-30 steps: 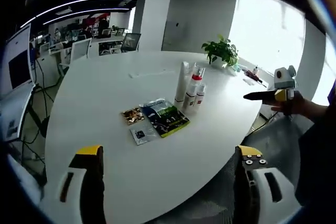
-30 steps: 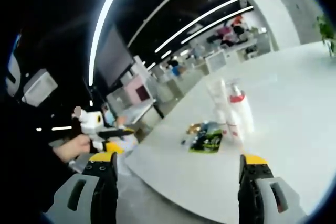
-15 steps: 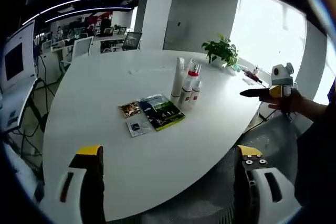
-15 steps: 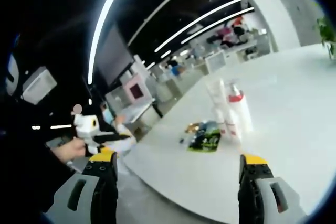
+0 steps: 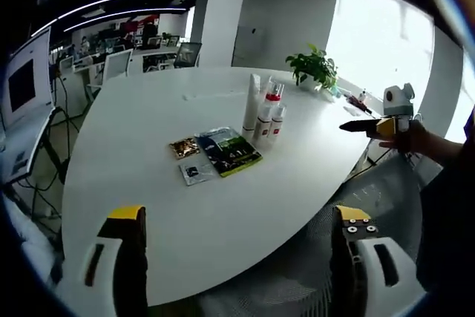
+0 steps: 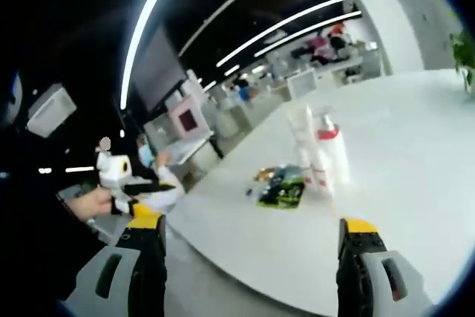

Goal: Arrange the skincare products in the storage area until every visible bottle or jar stands upright without overlapping.

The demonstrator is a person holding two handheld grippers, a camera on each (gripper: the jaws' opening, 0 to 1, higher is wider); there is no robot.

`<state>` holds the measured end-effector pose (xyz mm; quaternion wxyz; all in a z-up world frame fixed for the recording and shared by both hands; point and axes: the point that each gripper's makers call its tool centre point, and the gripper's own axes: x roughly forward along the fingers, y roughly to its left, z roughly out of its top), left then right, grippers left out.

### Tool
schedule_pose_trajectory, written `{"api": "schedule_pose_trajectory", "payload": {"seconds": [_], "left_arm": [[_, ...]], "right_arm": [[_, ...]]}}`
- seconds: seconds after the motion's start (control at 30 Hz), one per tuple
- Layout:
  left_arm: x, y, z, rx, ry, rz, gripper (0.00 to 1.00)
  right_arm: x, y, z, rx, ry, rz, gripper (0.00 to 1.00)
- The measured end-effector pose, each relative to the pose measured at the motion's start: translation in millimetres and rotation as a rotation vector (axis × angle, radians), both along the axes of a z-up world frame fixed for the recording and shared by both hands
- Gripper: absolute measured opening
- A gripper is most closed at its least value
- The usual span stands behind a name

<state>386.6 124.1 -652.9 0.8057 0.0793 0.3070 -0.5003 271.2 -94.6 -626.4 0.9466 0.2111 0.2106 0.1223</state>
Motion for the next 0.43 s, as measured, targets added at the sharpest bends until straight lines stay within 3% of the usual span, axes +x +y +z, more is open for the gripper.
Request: {"api": "schedule_pose_trajectory", "payload": {"seconds": [0.17,0.43], "left_arm": [[-2.3,1.0,-1.7,-0.006,0.007,0.007,0.99],[-1.7,-1.9,3.6,-0.057,0.005,0.044,0.99]], "right_arm": [[-1.4,-4.1,-6.6,-0.033,0.023,-0.009,0.99],[-0.7,-8.6,-4.9,-0.033,0.009,-0.030,0.99]]}}
